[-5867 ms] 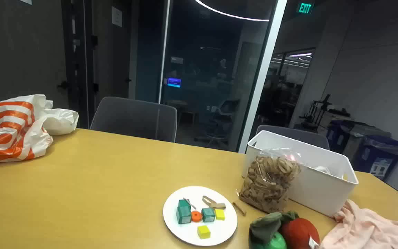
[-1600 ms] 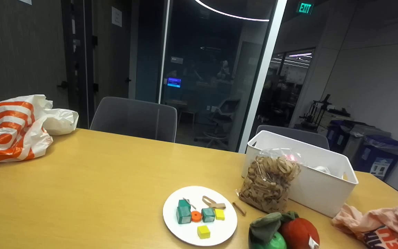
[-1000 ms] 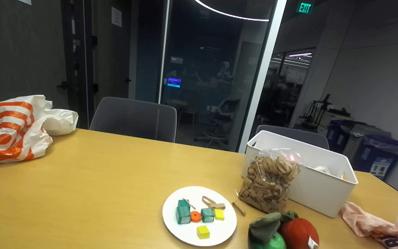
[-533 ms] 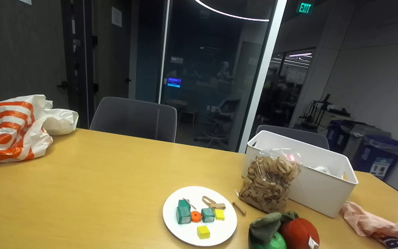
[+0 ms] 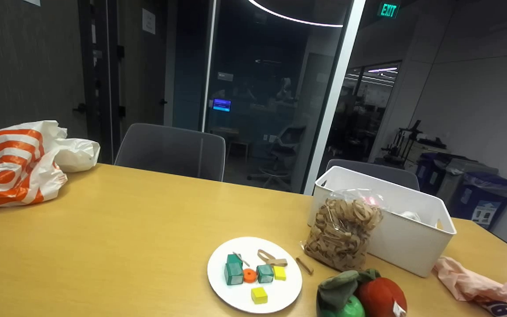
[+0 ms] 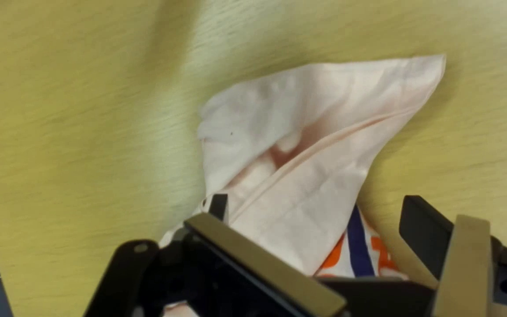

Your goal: Fold the shirt then put it inside the basket

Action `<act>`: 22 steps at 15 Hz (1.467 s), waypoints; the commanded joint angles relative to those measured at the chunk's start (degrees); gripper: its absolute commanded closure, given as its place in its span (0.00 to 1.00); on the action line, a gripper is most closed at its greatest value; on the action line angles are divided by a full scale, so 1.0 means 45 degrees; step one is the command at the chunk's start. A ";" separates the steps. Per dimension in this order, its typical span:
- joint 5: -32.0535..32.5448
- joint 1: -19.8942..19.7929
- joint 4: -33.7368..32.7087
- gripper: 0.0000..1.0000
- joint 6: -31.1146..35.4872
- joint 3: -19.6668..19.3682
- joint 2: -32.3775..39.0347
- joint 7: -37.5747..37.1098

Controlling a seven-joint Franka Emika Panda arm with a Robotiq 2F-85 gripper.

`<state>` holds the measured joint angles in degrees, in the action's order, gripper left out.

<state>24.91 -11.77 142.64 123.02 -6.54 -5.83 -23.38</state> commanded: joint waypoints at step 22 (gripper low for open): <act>0.4729 -0.0509 0.2309 0.87 0.2442 -0.0735 0.0139 -0.3513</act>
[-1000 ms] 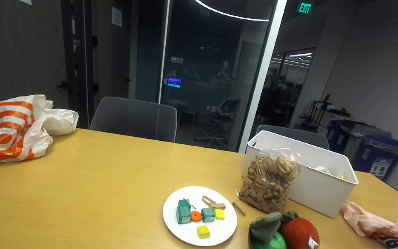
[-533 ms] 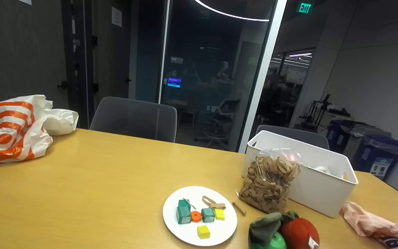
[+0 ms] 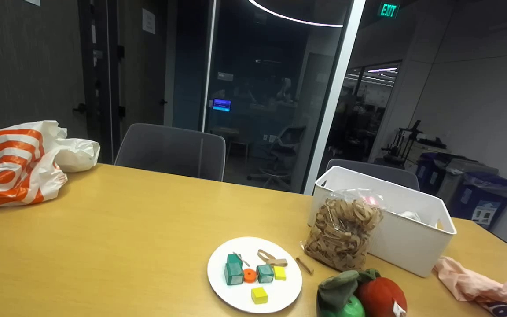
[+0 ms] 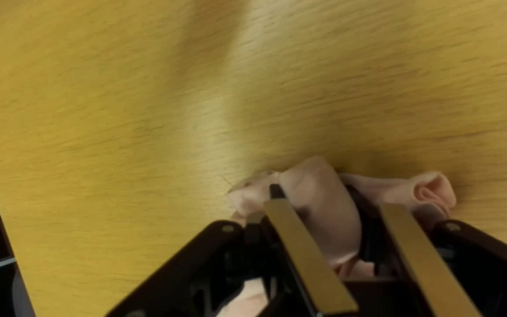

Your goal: Fold the shirt then put it inside the basket

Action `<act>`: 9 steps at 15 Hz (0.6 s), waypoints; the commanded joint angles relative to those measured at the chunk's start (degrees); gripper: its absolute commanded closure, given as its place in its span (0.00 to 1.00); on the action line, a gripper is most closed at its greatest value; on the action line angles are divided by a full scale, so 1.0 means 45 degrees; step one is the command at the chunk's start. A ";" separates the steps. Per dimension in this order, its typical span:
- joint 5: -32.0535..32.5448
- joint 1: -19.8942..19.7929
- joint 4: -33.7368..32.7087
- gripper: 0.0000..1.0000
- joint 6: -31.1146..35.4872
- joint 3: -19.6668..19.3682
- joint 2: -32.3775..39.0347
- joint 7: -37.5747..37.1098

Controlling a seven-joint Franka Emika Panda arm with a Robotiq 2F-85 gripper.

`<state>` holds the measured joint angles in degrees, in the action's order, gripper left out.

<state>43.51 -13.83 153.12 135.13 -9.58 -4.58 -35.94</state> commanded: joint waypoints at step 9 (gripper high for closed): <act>0.3214 -0.0445 0.0041 0.99 -0.4127 -0.0157 -0.2555 -0.3509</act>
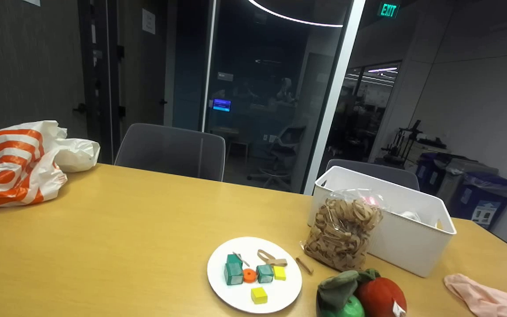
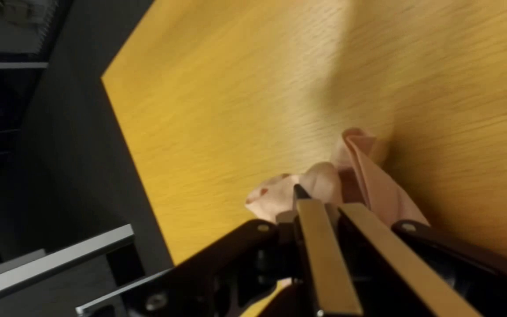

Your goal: Fold the shirt then put it inside the basket

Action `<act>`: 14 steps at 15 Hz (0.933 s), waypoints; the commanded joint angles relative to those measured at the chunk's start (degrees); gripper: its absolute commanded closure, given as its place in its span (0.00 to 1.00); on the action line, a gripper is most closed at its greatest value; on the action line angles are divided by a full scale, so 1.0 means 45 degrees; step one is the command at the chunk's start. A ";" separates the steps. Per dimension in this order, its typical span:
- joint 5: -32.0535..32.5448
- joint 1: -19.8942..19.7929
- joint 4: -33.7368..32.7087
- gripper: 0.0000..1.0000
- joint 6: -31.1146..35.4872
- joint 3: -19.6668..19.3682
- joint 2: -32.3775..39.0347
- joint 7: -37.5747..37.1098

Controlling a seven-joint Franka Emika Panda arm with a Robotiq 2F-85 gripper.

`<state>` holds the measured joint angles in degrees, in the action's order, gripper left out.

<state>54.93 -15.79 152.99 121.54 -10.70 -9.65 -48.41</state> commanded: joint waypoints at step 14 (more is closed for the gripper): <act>-0.3969 0.2681 -0.0762 0.98 0.4835 0.1206 -0.1037 0.2166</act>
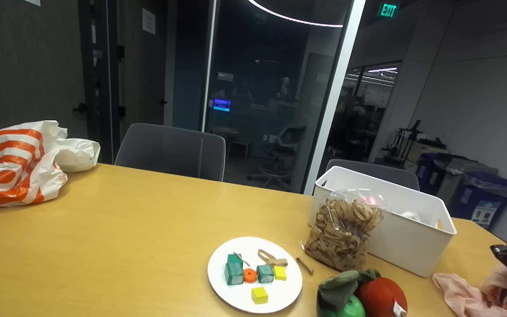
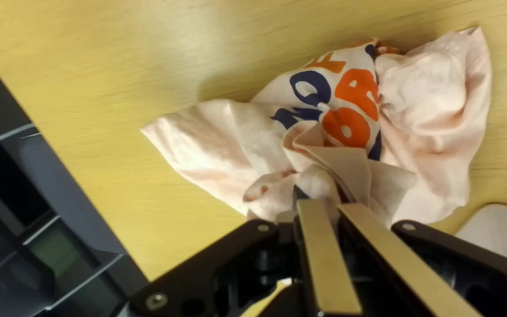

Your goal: Fold the shirt then put it inside the basket

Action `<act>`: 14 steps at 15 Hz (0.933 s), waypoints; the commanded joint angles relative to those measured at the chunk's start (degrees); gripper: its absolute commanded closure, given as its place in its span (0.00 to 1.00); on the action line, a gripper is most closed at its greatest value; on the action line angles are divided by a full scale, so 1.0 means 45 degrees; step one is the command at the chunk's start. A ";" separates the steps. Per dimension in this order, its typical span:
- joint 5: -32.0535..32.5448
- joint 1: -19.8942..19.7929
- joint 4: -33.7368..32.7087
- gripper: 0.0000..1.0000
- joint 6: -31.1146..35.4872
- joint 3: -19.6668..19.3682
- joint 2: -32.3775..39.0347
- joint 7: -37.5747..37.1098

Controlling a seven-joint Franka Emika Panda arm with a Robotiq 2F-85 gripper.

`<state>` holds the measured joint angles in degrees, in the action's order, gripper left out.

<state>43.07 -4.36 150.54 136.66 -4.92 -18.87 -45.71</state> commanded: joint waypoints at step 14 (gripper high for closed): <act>-0.8251 0.0035 -0.1243 0.31 -0.0111 -0.0077 0.2386 1.0069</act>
<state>11.09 -3.86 144.82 142.92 -4.97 -2.58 -8.54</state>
